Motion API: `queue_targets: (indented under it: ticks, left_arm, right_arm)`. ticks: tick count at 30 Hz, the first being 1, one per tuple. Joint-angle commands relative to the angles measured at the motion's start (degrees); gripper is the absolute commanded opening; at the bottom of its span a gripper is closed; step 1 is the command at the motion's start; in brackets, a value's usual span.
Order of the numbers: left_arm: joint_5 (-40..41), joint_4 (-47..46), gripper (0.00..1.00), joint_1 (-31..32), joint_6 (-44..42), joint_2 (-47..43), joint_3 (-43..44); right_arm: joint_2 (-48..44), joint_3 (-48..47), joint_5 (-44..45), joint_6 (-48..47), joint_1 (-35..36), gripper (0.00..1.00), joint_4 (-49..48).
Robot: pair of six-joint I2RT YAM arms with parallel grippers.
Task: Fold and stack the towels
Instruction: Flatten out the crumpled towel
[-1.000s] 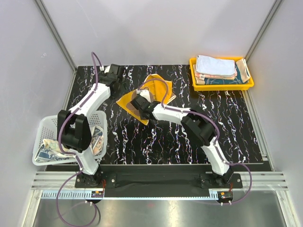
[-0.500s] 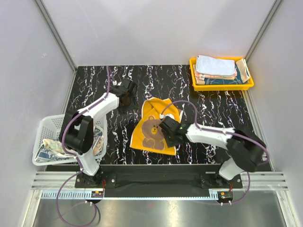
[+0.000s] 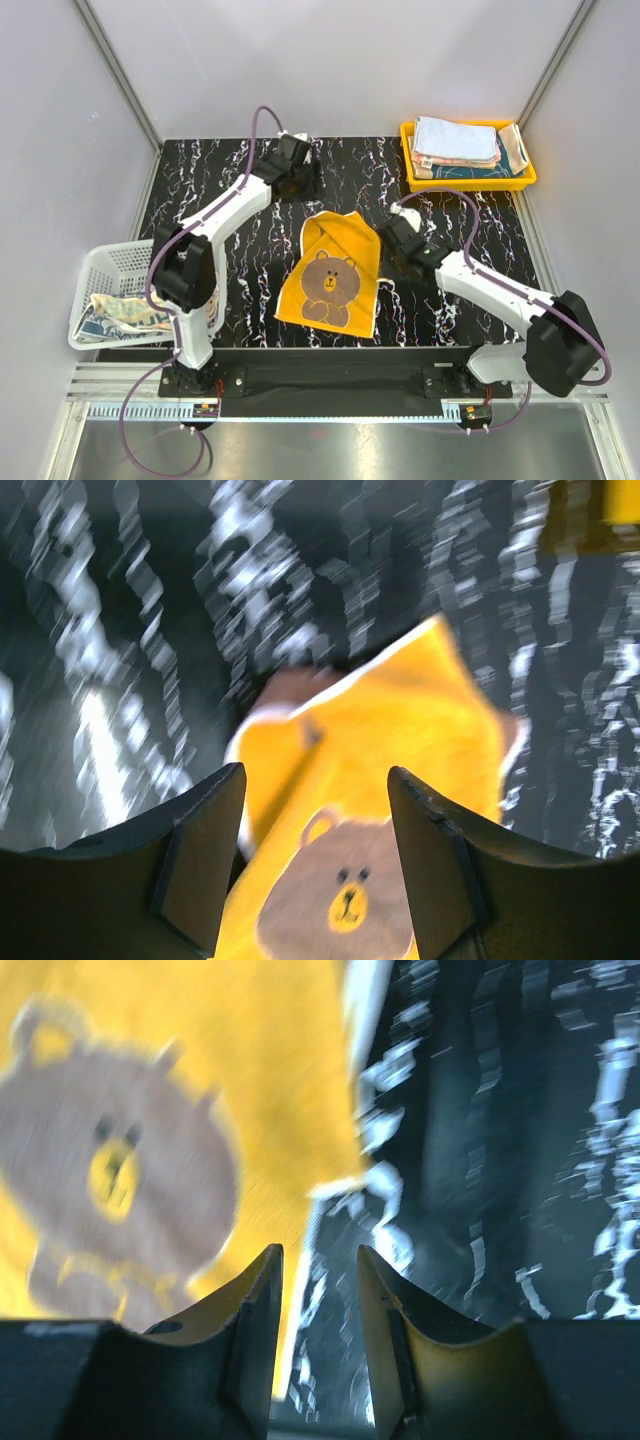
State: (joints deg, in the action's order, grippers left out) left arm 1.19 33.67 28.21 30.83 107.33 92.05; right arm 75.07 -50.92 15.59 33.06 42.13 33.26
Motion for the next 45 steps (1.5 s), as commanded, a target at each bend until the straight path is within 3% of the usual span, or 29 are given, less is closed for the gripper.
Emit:
queue_targets:
  ticks: [1, 9, 15, 22, 26, 30, 39, 45]
  left_arm:
    - [-2.78, -1.76, 0.64, 1.23, -8.75, 3.76, 6.19]
    - [-6.27, -8.26, 0.67, 2.64, -17.46, 12.8, 10.43]
    - [-10.14, -12.74, 0.68, 3.26, -18.44, 15.28, 9.12]
    - [-10.95, -14.51, 0.66, 3.52, -16.94, 15.02, 5.43]
    - [-12.52, -16.44, 0.56, 3.52, -16.07, 14.14, 2.44]
    - [-12.71, -15.57, 0.43, 3.52, -15.45, 14.14, 2.17]
    - [-9.81, -15.75, 0.18, 3.43, -14.22, 8.69, -1.61]
    - [-8.58, -15.21, 0.03, 3.52, -13.69, 5.79, -3.98]
  right_arm:
    - [2.09, 0.55, -0.66, 3.23, -4.6, 0.43, -3.98]
    - [8.33, 4.42, -2.5, 9.73, -6.79, 0.43, -11.71]
    - [9.57, 7.41, -3.29, 12.81, -7.67, 0.5, -15.93]
    - [12.12, 9.07, -4.96, 14.49, -9.25, 0.5, -21.12]
    - [12.82, 9.7, -5.49, 14.84, -10.05, 0.46, -23.15]
    - [13.61, 9.52, -6.28, 14.49, -10.31, 0.36, -24.29]
    - [11.51, 8.55, -4.0, 12.39, -10.58, 0.15, -22.1]
    - [8.0, 7.5, -2.24, 10.72, -10.93, 0.07, -19.64]
